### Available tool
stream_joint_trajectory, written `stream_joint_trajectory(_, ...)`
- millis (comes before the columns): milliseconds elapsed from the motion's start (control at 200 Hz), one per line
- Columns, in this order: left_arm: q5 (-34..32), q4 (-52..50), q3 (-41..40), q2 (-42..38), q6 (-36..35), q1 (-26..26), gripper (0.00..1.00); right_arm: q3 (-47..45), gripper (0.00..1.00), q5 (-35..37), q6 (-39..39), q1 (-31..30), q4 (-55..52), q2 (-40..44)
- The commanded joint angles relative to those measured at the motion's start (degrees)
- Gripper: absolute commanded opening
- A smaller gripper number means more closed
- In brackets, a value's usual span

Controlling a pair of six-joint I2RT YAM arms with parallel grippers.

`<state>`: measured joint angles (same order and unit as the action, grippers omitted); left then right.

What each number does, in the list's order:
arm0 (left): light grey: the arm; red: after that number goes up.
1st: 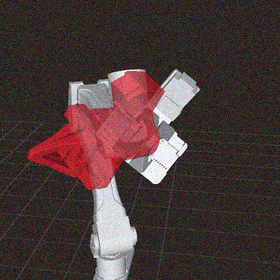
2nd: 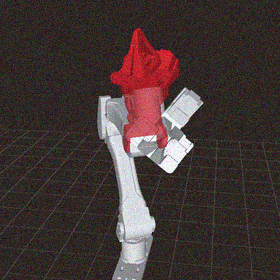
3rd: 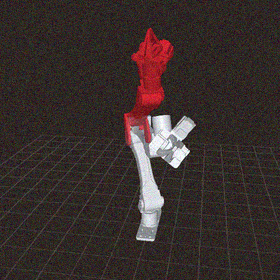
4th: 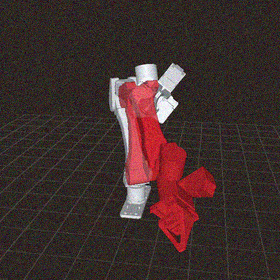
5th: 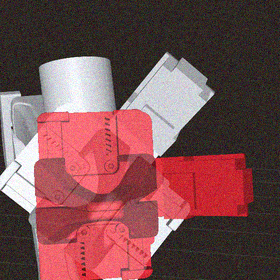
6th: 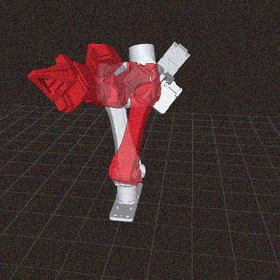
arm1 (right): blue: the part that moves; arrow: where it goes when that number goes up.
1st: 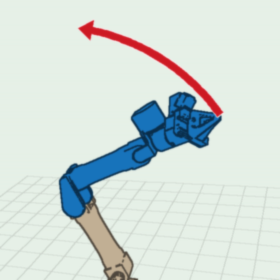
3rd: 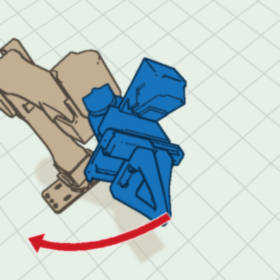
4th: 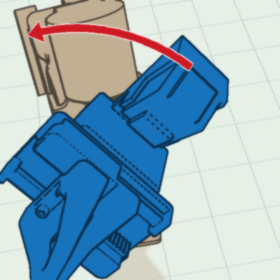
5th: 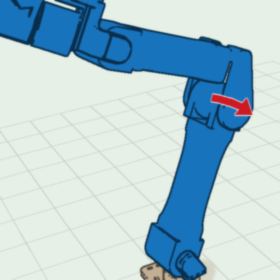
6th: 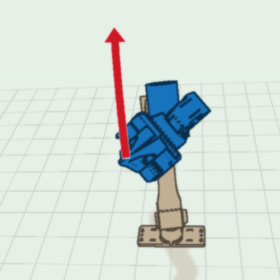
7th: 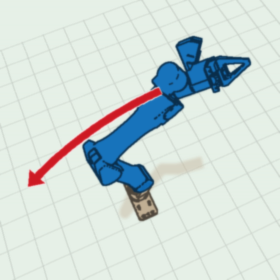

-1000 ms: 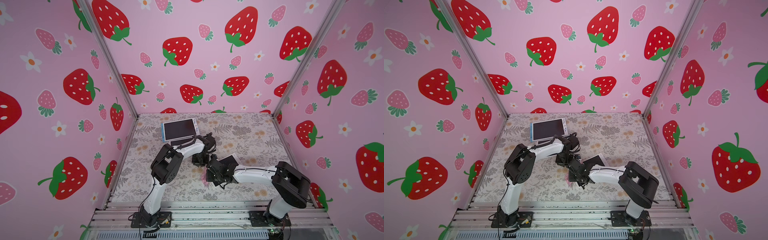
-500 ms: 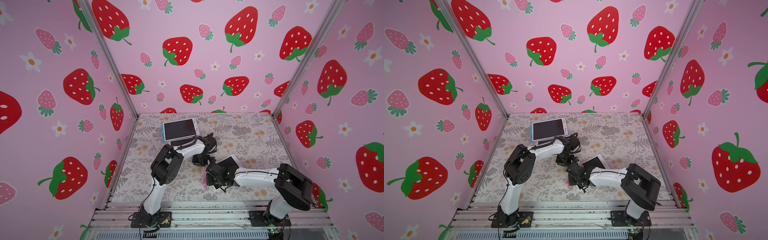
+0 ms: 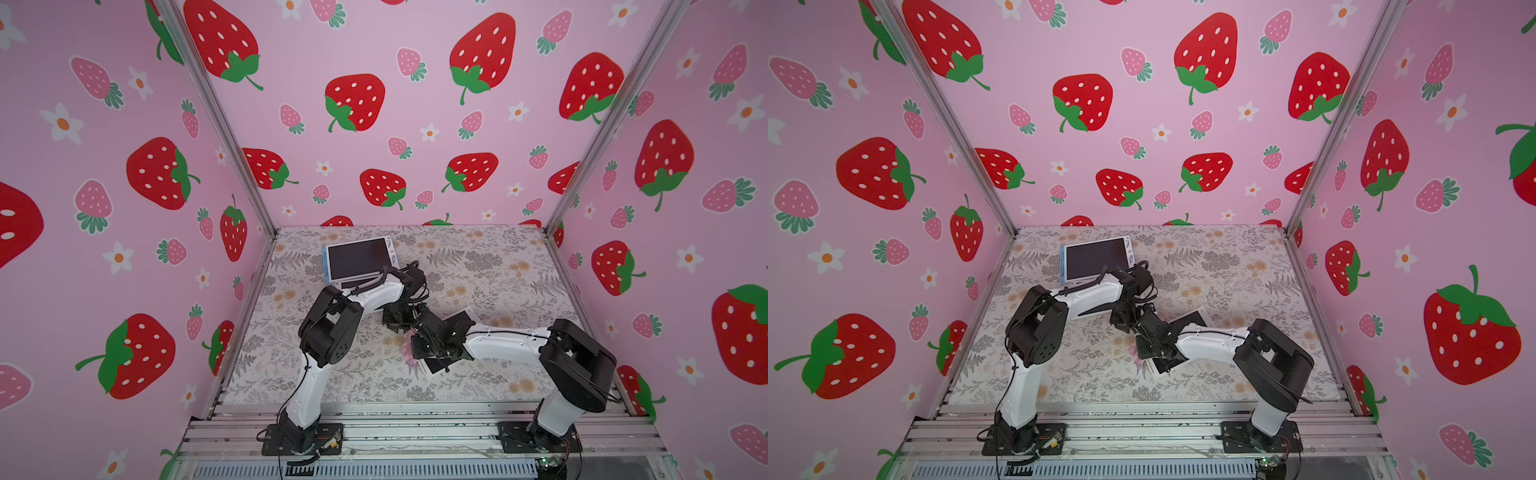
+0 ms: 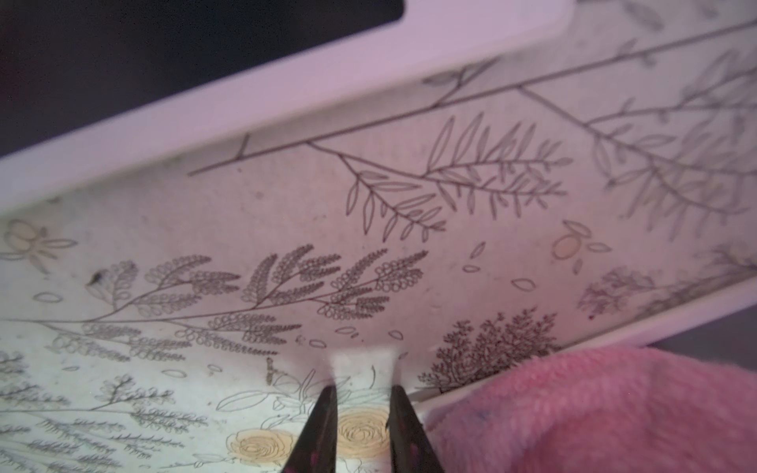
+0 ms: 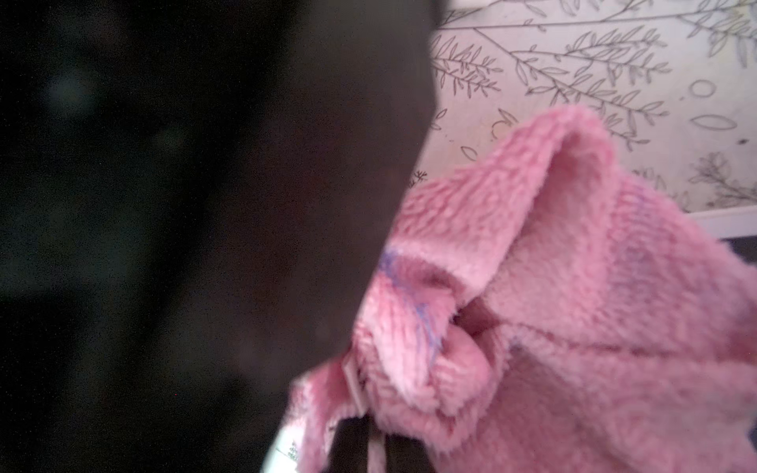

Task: Wipe the drawing tablet
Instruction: Wipe the dirt from the drawing tablet.

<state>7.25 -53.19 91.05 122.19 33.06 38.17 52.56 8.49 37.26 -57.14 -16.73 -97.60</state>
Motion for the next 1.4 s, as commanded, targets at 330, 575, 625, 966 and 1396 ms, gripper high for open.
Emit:
stream_joint_trajectory(330, 4.92, 3.04, -0.83, -5.98, 0.83, 1.75, 0.28, -6.61, 0.00, -7.60, 1.78, -0.71, -9.37, 0.30)
stream_joint_trajectory(575, 7.48, 2.94, -2.80, -11.02, 4.01, 1.69, 0.29, -0.44, 0.00, -3.94, 1.84, 0.98, -14.87, 6.18)
stream_joint_trajectory(625, 8.16, 3.00, -3.84, -11.59, 4.30, 1.77, 0.29, -0.02, 0.00, -2.08, 2.79, 1.59, -17.07, 8.74)
stream_joint_trajectory(966, 11.22, 6.36, -10.70, -13.04, 6.35, 2.51, 0.32, -10.24, 0.00, 2.35, 17.97, 3.34, -30.88, 22.80)
stream_joint_trajectory(1396, 10.15, 11.38, -14.72, -8.59, 6.67, 2.78, 0.29, -10.01, 0.12, 0.56, 15.19, 3.41, -25.49, 15.64)
